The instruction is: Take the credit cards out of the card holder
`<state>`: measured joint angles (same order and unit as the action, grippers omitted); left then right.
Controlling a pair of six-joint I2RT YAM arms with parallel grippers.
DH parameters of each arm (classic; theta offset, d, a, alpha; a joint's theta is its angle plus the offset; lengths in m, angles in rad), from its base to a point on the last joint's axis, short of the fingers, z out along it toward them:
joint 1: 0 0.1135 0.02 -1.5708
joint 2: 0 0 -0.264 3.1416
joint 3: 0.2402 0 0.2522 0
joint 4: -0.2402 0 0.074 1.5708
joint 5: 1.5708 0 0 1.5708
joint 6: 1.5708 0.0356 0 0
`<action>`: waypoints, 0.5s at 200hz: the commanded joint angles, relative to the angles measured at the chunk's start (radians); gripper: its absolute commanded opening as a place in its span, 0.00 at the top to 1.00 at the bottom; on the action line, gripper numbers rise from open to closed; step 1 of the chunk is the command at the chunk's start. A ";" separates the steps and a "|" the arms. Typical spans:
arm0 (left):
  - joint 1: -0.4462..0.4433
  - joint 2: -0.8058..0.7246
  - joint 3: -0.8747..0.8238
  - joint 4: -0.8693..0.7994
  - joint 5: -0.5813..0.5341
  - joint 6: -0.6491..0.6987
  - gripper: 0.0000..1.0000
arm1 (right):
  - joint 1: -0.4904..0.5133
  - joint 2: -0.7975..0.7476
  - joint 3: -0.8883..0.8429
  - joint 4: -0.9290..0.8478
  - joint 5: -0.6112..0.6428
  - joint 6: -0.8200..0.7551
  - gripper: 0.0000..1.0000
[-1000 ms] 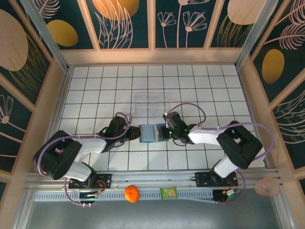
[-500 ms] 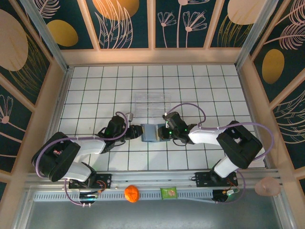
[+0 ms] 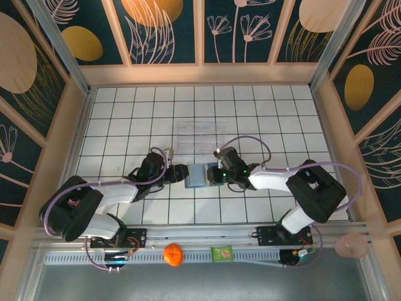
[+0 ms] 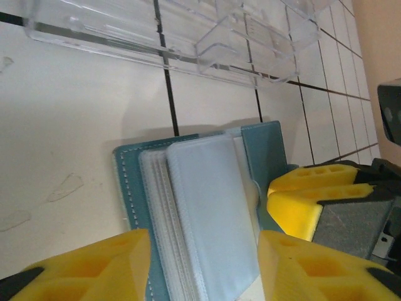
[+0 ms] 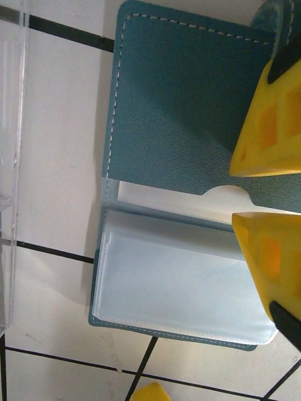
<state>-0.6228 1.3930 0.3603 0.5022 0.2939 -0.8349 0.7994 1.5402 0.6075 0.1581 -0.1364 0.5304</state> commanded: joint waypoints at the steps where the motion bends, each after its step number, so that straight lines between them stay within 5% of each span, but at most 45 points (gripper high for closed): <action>1: -0.004 -0.018 0.012 -0.058 -0.045 0.014 0.48 | 0.004 -0.009 -0.009 0.033 -0.029 -0.010 0.71; 79: -0.003 -0.126 -0.010 -0.150 -0.173 0.017 0.43 | 0.114 0.055 0.143 -0.043 0.119 -0.075 0.44; 100: -0.002 -0.151 -0.016 -0.173 -0.191 0.025 0.39 | 0.142 0.106 0.191 -0.085 0.184 -0.090 0.29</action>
<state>-0.6228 1.2728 0.3588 0.3847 0.1524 -0.8303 0.9100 1.5887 0.7456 0.1493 -0.0643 0.4801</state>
